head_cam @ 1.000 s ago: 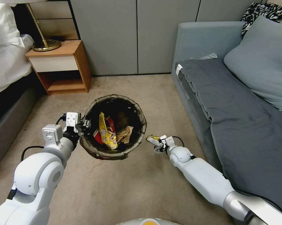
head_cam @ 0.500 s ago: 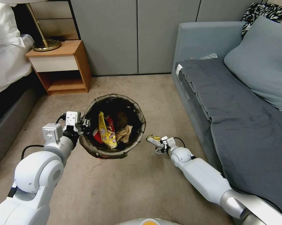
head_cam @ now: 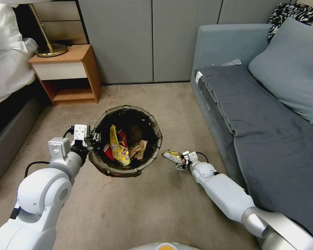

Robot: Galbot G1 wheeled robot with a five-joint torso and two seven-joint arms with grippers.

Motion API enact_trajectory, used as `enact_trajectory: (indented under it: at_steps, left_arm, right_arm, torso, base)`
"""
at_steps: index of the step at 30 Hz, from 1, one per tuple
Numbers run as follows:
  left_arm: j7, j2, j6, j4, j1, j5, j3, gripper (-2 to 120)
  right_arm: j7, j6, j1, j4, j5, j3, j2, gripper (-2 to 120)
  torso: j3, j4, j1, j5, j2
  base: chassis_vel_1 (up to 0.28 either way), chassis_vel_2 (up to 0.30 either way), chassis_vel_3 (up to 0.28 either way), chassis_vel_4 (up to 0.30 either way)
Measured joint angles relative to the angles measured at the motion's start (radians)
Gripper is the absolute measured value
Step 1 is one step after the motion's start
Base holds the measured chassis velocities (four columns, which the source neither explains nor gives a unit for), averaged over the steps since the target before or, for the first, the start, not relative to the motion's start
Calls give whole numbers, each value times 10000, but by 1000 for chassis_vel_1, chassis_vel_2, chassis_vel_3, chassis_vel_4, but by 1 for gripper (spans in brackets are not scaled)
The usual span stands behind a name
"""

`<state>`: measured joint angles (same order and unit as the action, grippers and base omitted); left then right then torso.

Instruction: Pick up the trash bin, then pick up the garbage from the floor and place it into the trash bin.

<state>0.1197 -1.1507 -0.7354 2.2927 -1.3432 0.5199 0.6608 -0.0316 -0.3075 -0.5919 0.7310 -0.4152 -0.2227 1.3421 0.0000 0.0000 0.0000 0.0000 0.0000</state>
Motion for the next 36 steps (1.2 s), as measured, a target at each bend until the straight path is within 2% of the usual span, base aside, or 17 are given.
enact_trajectory:
  at_steps: [4,10,14,15,16,18,20,21,24,25,28,31,33,34,36]
  left_arm:
    - [-12,32,0,0,-28,-8,20,1]
    - [-26,58,0,-7,-9,-17,16,1]
    - [-39,77,0,-35,7,-18,1,1]
    - [-39,77,0,-35,7,-18,1,1]
    - [-40,94,0,-68,39,-21,-4,1]
    - [-39,96,0,-89,66,-26,-17,1]
    - [-46,82,0,-113,142,-46,-90,1]
    - [-46,82,0,-113,142,-46,-90,1]
    - [-48,65,0,-126,148,-76,-108,1]
    - [-48,65,0,-126,148,-76,-108,1]
    - [-69,67,0,-126,118,-87,-74,1]
    - [-69,66,0,-127,118,-88,-64,1]
    - [-76,38,0,-126,115,-99,-58,1]
    - [-76,38,0,-126,115,-99,-58,1]
    - [-77,28,0,-127,103,-116,-46,1]
  right_arm:
    - [171,196,159,-634,413,171,268,100]
    - [296,217,273,-857,550,301,341,97]
    - [394,258,287,-830,671,338,253,82]
    - [394,258,287,-830,671,338,253,82]
    - [395,258,278,-738,680,346,172,74]
    - [396,256,273,-701,680,349,155,71]
    - [396,226,268,-593,679,339,164,59]
    - [396,226,268,-593,679,339,164,59]
    - [396,182,267,-509,679,284,208,44]
    - [396,182,267,-509,679,284,208,44]
    - [397,179,267,-477,750,202,240,29]
    - [395,174,267,-418,747,156,233,25]
    - [380,162,271,-343,719,109,204,11]
    - [380,162,271,-343,719,109,204,11]
    - [360,143,289,-281,670,102,160,2]
  torso:
    - [0,1,0,0,0]
    - [0,1,0,1,0]
    - [0,3,0,7,0]
    - [0,3,0,7,0]
    - [0,0,0,-3,0]
    - [0,-2,0,-10,0]
    - [0,-3,0,2,0]
    - [0,-3,0,2,0]
    - [0,0,0,1,0]
    - [0,0,0,1,0]
    - [0,0,0,1,0]
    - [0,0,0,0,0]
    - [0,1,0,0,0]
    - [0,1,0,0,0]
    - [0,0,0,0,0]
  base:
    - [0,0,0,0]
    - [0,0,0,0]
    - [0,0,0,0]
    - [0,0,0,0]
    - [0,0,0,0]
    - [0,0,0,0]
    - [0,0,0,0]
    - [0,0,0,0]
    - [0,0,0,0]
    - [0,0,0,0]
    - [0,0,0,0]
    - [0,0,0,0]
    - [0,0,0,0]
    - [0,0,0,0]
    - [0,0,0,0]
